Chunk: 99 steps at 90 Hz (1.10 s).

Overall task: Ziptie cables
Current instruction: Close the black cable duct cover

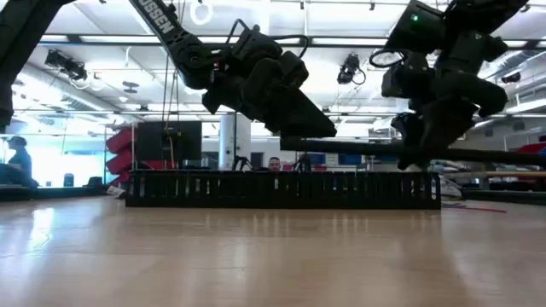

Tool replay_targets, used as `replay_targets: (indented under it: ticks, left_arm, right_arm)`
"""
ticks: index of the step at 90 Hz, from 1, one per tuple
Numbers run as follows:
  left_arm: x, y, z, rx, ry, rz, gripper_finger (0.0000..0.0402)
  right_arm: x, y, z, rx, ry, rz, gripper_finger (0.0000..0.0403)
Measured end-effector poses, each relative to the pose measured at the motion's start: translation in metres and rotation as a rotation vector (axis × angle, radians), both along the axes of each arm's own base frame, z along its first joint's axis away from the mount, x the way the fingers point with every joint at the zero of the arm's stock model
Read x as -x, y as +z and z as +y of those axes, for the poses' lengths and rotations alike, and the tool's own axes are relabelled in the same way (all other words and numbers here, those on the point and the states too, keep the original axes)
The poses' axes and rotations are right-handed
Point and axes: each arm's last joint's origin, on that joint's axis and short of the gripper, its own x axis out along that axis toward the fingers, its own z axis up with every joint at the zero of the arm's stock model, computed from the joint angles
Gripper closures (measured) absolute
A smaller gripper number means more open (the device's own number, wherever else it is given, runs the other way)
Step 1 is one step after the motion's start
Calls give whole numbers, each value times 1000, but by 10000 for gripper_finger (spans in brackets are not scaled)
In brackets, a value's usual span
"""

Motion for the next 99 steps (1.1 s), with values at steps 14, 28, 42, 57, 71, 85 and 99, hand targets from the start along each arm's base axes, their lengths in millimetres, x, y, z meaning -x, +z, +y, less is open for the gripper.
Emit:
replay_targets:
  ticks: [14, 28, 42, 57, 71, 85, 99]
  left_arm:
    - [0, 0, 0, 0, 0, 1, 314]
    - [1, -1, 0, -2, -2, 8, 314]
    - [1, -2, 0, -7, -6, 17, 314]
    - [1, -3, 0, -16, -10, 17, 314]
    - [1, -3, 0, -16, -11, 18, 314]
    - [1, -3, 0, -16, -11, 18, 314]
    - [1, -3, 0, -15, -10, 18, 314]
  right_arm:
    - [2, 7, 0, -5, -2, 62, 174]
    - [7, 8, -1, 9, -56, 137, 174]
    - [9, 7, 0, -4, -87, 163, 174]
    - [5, 9, 1, -28, -64, 115, 174]
    - [4, 5, 3, -56, -13, 84, 174]
    - [7, -1, 2, -54, -15, 96, 174]
    - [6, 0, 1, -46, -4, 89, 174]
